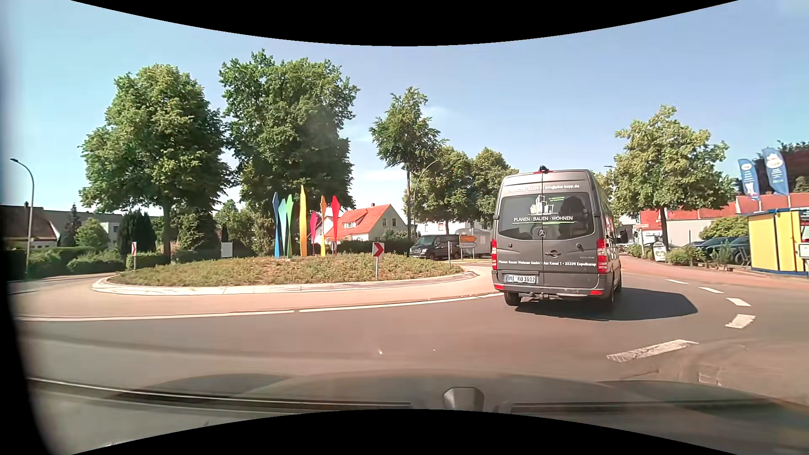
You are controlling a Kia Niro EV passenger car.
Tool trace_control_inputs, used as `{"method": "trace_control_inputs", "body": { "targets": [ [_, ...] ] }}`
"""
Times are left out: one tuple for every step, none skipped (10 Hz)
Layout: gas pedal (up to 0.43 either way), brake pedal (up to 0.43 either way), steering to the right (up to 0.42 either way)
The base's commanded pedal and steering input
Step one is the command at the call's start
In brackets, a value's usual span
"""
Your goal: Follow the waypoints while adhering to traffic rules and regulations
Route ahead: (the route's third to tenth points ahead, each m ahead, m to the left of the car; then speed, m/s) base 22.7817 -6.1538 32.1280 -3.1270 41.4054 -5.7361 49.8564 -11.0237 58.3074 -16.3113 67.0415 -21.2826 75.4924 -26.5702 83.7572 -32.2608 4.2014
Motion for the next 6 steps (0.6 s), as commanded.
{"method": "trace_control_inputs", "body": {
  "targets": [
    [0.0, 0.006, 0.216],
    [0.028, 0.006, 0.238],
    [0.13, 0.006, 0.253],
    [0.157, 0.006, 0.268],
    [0.157, 0.006, 0.282],
    [0.157, 0.006, 0.292]
  ]
}}
